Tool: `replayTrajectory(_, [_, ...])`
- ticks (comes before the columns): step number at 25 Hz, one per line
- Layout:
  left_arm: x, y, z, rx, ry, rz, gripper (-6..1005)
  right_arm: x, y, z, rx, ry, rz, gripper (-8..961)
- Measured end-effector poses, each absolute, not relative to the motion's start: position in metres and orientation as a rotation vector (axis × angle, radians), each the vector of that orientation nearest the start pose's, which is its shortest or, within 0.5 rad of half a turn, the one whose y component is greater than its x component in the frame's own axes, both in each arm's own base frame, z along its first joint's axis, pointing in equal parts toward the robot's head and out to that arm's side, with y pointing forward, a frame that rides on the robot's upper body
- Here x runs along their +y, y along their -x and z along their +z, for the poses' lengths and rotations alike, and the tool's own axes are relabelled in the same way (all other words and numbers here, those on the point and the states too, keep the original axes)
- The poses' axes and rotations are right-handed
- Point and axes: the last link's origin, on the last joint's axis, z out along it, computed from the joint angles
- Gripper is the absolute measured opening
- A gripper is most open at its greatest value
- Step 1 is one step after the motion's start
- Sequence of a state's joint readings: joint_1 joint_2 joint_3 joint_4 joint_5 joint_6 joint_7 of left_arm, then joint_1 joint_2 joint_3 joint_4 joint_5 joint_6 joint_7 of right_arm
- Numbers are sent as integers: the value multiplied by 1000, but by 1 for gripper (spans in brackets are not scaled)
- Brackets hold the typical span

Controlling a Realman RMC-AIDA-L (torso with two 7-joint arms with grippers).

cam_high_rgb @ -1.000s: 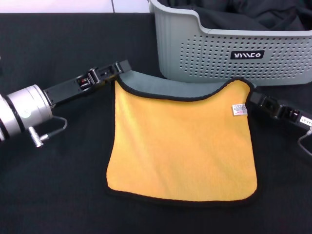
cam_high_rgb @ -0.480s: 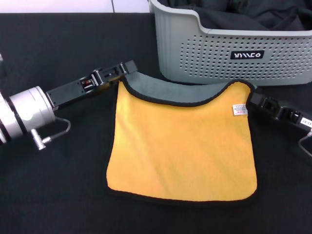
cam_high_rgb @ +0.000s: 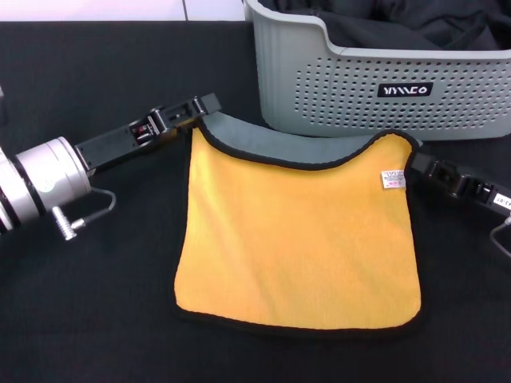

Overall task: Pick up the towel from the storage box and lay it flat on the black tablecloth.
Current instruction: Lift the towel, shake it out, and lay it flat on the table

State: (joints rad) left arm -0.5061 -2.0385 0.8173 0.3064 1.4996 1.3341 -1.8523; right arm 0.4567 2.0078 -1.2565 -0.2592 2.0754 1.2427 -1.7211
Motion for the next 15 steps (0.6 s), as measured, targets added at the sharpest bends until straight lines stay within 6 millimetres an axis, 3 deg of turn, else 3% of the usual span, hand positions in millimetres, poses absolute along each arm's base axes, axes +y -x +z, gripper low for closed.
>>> replayTrajectory(15, [334, 287, -20, -1606, 2118, -1173, 543, 323, -291, -27, 1220, 2246, 1098, 83])
